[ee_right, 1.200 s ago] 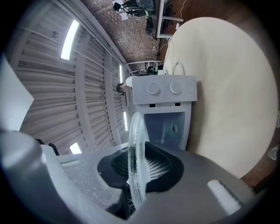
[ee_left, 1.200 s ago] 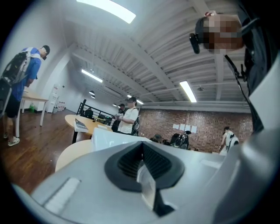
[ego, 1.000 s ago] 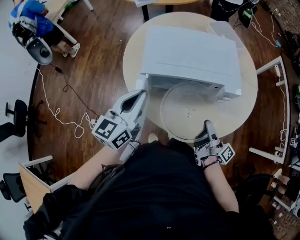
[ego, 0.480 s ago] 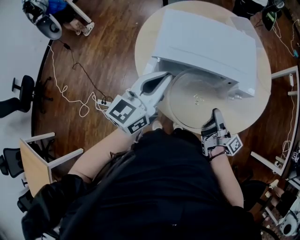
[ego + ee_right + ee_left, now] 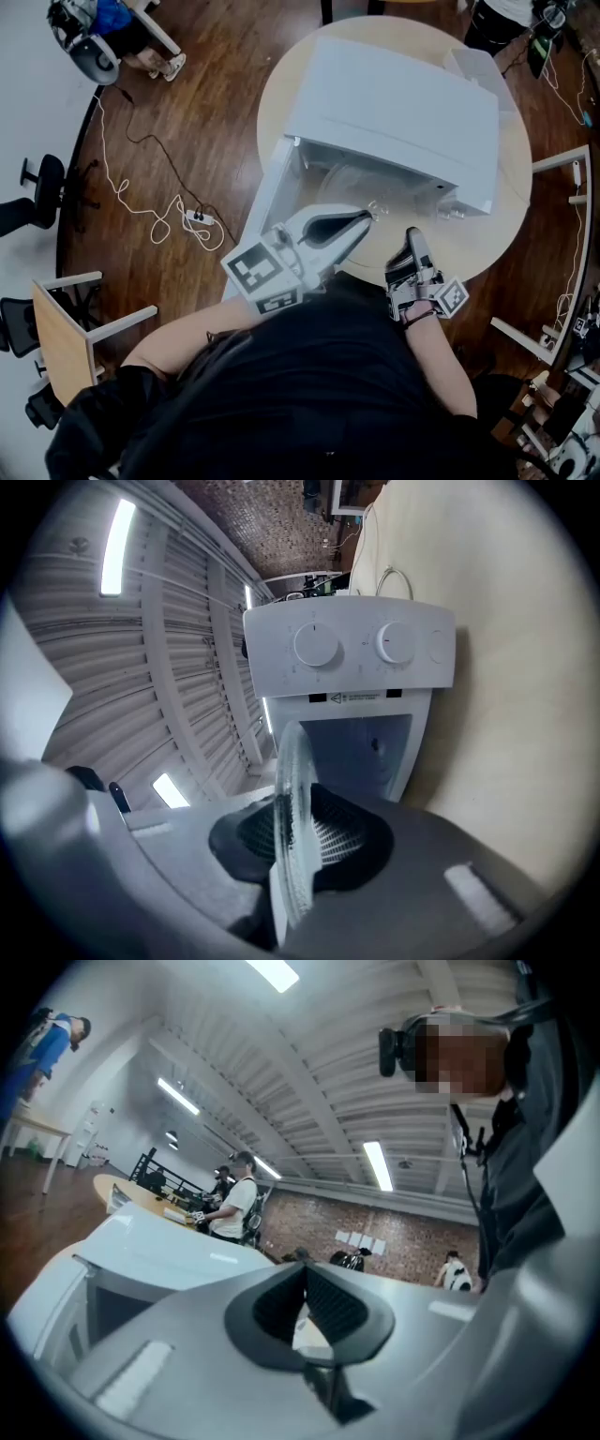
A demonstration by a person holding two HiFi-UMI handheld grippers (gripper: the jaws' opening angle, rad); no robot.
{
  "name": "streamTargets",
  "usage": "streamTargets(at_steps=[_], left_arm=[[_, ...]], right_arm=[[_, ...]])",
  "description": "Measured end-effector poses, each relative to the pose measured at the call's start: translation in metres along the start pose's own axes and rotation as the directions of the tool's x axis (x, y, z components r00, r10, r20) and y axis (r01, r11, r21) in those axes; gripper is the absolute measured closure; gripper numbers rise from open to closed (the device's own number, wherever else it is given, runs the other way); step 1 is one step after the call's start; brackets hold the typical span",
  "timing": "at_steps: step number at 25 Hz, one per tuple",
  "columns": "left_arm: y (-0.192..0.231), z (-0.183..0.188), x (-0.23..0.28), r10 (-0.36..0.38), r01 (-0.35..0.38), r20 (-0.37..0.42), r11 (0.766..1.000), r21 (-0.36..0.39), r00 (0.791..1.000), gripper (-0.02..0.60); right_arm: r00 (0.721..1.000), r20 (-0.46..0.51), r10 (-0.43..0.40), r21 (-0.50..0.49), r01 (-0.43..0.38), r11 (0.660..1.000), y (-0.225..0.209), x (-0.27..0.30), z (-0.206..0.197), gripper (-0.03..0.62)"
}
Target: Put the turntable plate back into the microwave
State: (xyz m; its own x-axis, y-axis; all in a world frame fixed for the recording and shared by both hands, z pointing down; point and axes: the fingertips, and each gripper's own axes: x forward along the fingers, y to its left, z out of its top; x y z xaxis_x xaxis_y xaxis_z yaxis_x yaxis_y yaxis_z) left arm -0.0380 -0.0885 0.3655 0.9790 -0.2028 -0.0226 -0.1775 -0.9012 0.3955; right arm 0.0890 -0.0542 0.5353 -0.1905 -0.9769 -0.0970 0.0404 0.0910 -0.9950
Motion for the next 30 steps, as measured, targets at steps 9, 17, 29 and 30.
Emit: streamTargets(at_steps=[9, 17, 29, 30], left_arm=[[-0.048, 0.123, -0.034, -0.055, 0.061, 0.181, 0.998, -0.029, 0.982, 0.577], [-0.019, 0.116, -0.046, 0.142, -0.166, 0.1, 0.943, 0.29, 0.985, 0.577], [0.027, 0.112, -0.058, 0.248, -0.264, 0.09, 0.908, 0.326, 0.965, 0.577], [0.028, 0.112, -0.058, 0.252, -0.266, 0.087, 0.906, 0.329, 0.964, 0.577]], right_arm=[[1.0, -0.007, 0.0, 0.015, 0.0, 1.0, -0.012, 0.005, 0.003, 0.549], [1.0, -0.006, -0.009, 0.019, 0.009, 1.0, -0.023, 0.011, -0.001, 0.549], [1.0, 0.002, -0.028, 0.008, 0.028, 1.0, -0.032, 0.031, -0.004, 0.548], [1.0, 0.005, -0.028, 0.011, 0.028, 1.0, -0.032, 0.031, -0.004, 0.548]])
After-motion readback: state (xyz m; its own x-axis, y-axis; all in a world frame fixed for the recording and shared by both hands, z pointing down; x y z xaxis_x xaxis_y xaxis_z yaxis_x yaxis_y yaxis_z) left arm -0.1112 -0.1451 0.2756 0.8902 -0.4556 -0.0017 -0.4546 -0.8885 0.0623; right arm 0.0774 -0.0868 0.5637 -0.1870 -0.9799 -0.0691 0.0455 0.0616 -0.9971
